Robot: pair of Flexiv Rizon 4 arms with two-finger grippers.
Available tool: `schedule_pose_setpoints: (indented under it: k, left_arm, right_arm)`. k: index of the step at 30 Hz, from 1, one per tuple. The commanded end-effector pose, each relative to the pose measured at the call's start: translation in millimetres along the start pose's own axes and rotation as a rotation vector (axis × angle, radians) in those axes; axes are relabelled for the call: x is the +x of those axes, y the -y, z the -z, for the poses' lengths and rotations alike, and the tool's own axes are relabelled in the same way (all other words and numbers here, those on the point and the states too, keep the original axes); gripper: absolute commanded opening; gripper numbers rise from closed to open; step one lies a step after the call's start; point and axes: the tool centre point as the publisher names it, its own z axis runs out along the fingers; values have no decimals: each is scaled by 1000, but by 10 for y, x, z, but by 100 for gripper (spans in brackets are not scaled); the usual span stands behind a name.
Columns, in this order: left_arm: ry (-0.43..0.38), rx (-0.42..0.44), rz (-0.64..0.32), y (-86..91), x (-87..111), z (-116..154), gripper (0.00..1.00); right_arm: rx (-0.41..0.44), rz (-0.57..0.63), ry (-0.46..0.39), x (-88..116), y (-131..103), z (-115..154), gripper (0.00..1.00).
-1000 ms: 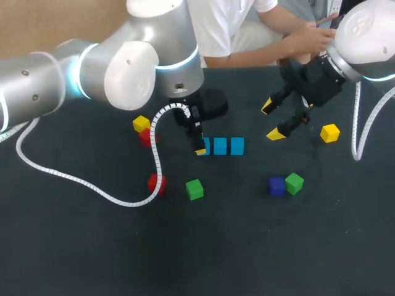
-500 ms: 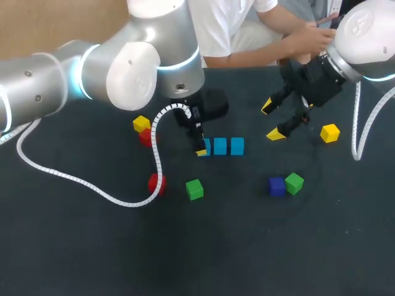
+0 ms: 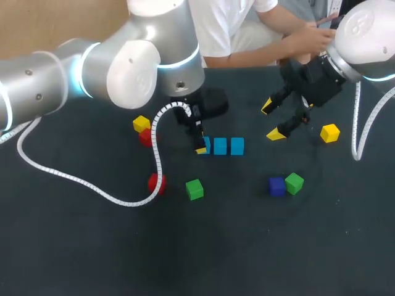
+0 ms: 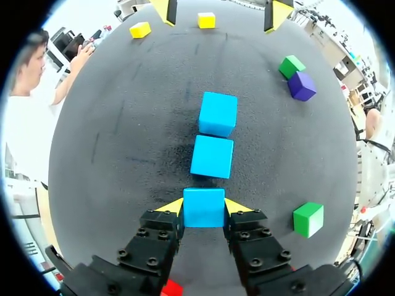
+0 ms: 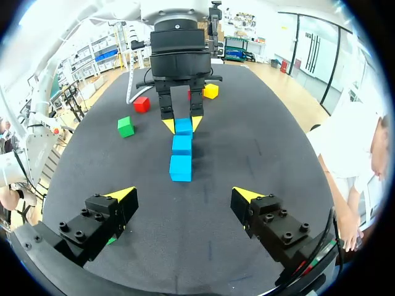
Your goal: Place the blue cubes, place green cubes on the blue cubes, place the yellow cubes on the green cubes, then place the red cubes on the yellow cubes, and place purple cube on the red cubes.
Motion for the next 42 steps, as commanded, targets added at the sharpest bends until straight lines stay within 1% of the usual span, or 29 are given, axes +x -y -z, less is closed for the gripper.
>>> schedule_pose_setpoints:
  k: [1,14,15,16,17,22,23,24,25,26,27,29,30,31,42]
  left_arm:
    - [-6,10,-3,-34,-17,-8,0]
    - [-7,13,3,-41,-1,-41,0]
    - [-7,13,3,-42,-1,-40,7]
    - [-7,11,2,-43,-1,-40,8]
    - [-7,11,1,-44,-1,-40,5]
    - [-4,10,0,-53,-10,-49,5]
    - [-3,10,0,-55,-12,-51,8]
    - [-2,11,-1,-56,-13,-53,13]
    - [-2,10,-2,-59,-21,-55,7]
    - [-3,11,-3,-60,-24,-56,6]
    - [-4,11,-1,-61,-24,-57,14]
    - [3,15,5,-61,-23,-60,57]
    - [4,18,10,-60,-19,-62,98]
    - [4,18,10,-58,-14,-61,100]
    - [17,12,36,-11,85,-16,100]
  right_arm:
    - [2,1,1,2,-9,3,100]
    - [2,1,1,2,-9,3,100]
    - [2,1,1,2,-9,3,100]
    - [2,1,1,2,-9,3,100]
    - [2,1,1,2,-9,3,100]
    - [2,1,1,2,-9,3,100]
    - [2,1,1,2,-9,3,100]
    - [2,1,1,2,-9,3,100]
    - [2,1,1,2,-9,3,100]
    - [2,1,1,2,-9,3,100]
    - [2,1,1,2,-9,3,100]
    - [2,1,1,2,-9,3,100]
    - [2,1,1,2,-9,3,100]
    - [2,1,1,2,-9,3,100]
    - [2,1,1,2,-9,3,100]
